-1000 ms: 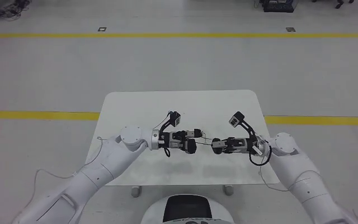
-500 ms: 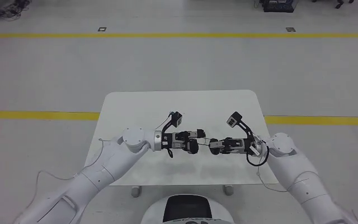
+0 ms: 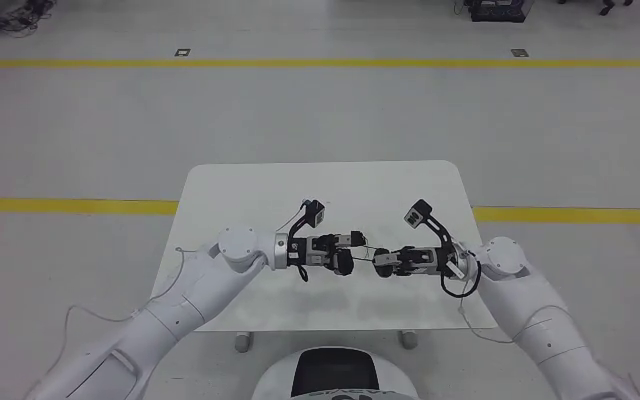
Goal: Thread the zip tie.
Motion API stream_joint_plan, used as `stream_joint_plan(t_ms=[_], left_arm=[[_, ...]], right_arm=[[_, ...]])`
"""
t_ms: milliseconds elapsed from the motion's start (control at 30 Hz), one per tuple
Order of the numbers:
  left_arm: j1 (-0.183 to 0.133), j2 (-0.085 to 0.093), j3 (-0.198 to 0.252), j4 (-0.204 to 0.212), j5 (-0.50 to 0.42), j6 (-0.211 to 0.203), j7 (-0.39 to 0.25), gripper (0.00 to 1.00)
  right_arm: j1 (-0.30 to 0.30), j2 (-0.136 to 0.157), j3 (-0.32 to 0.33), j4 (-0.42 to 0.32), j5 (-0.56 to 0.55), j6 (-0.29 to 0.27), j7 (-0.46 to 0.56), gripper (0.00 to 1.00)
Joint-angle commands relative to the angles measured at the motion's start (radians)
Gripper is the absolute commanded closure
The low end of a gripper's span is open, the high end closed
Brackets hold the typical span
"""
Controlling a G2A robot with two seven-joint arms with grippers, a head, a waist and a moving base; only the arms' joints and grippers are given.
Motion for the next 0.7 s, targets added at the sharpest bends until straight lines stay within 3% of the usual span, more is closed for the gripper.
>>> stream_joint_plan(t_ms=[0,667], left_arm=[[-0.001,-0.001,-0.001,-0.002,-0.001,0.001,-0.004,0.00],[0.000,-0.010,-0.001,0.006,0.004,0.008,-0.023,0.00]], right_arm=[[0.001,0.000,-0.002,0.001,-0.001,0.003,0.001,1.00],[0.007,-0.004,-0.003,0.014,0.010,-0.014,0.002,1.00]])
